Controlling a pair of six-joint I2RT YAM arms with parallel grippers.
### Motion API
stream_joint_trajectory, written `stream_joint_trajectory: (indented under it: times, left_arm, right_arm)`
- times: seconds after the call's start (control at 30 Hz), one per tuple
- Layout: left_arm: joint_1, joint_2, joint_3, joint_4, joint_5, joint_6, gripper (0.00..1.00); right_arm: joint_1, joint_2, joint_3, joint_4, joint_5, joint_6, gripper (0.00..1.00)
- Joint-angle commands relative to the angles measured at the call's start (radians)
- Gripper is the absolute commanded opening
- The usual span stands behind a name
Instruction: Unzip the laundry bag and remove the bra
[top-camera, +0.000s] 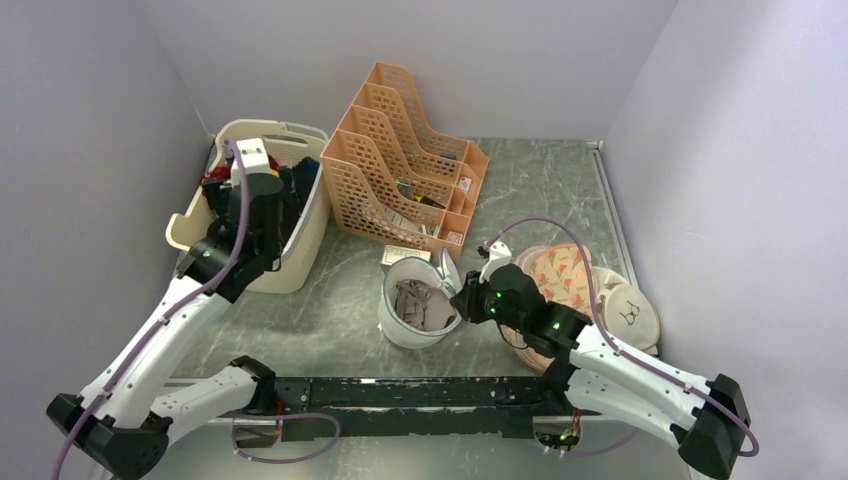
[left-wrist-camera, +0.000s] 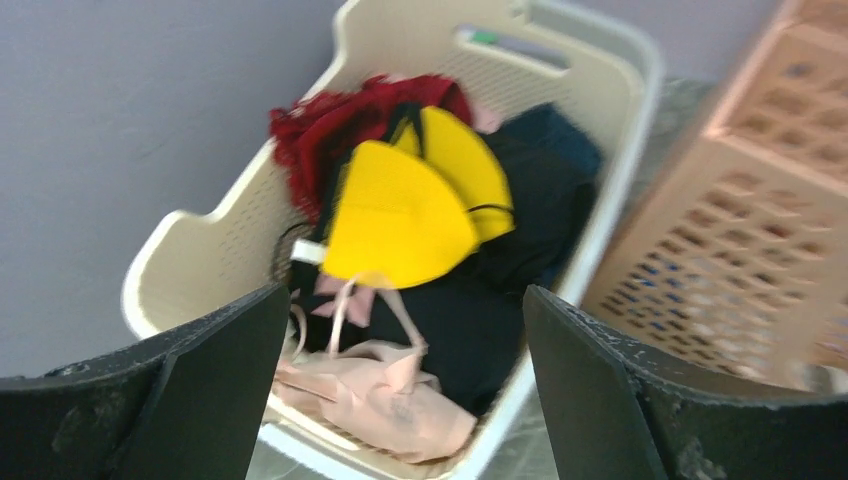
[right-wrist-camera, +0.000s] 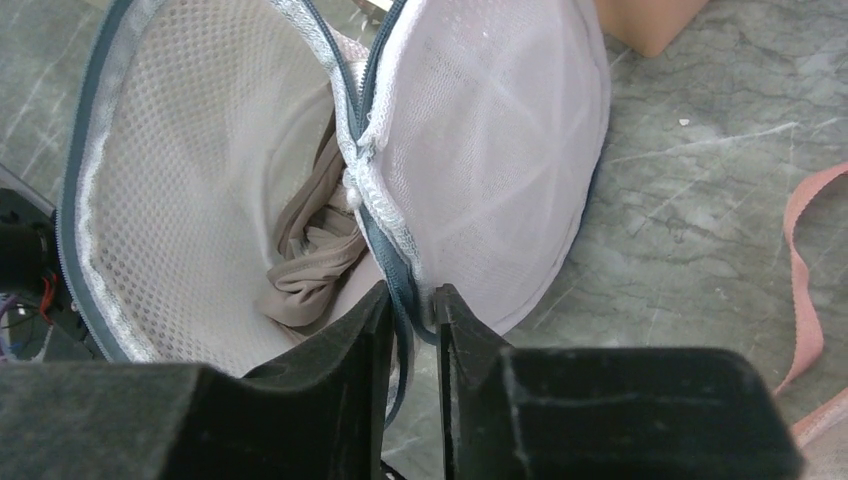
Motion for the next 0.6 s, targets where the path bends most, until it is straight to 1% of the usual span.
stream_joint_trajectory:
  times: [0.0, 0.13, 0.2, 0.27, 0.37, 0.47, 0.57]
  left_arm:
    - [0.008, -0.035, 0.085, -0.021, 0.288, -0.037, 0.97]
    - [0.008, -0.030, 0.094, -0.032, 0.593, -0.063, 1.00]
    - [0.008, -0.027, 0.071, -0.005, 0.744, -0.067, 1.00]
    - [0.008, -0.017, 0.042, 0.042, 0.911, -0.055, 1.00]
    - [0.007, 0.027, 0.029, 0.057, 1.148, -0.025, 1.00]
    - [-0.009, 0.046, 0.000, 0.074, 1.273, -0.034, 0.99]
    - [-0.052, 0.029, -0.049, 0.120, 1.288, -0.065, 0.99]
  right_arm:
    - [-0.001, -0.023, 0.033, -0.041, 0.024, -0.011, 0.25]
    - [-0.001, -0.038, 0.048, -0.087, 0.045, -0.013, 0.34]
    - [-0.001, -0.048, 0.056, -0.112, 0.049, -0.013, 0.41]
    - [-0.001, -0.065, 0.061, -0.125, 0.049, -0.008, 0.46]
    - [-0.001, -0.095, 0.053, -0.125, 0.031, 0.008, 0.47]
    - [-0.001, -0.113, 0.037, -0.120, 0.018, 0.023, 0.46]
    - [-0.001, -0.113, 0.019, -0.111, 0.008, 0.035, 0.45]
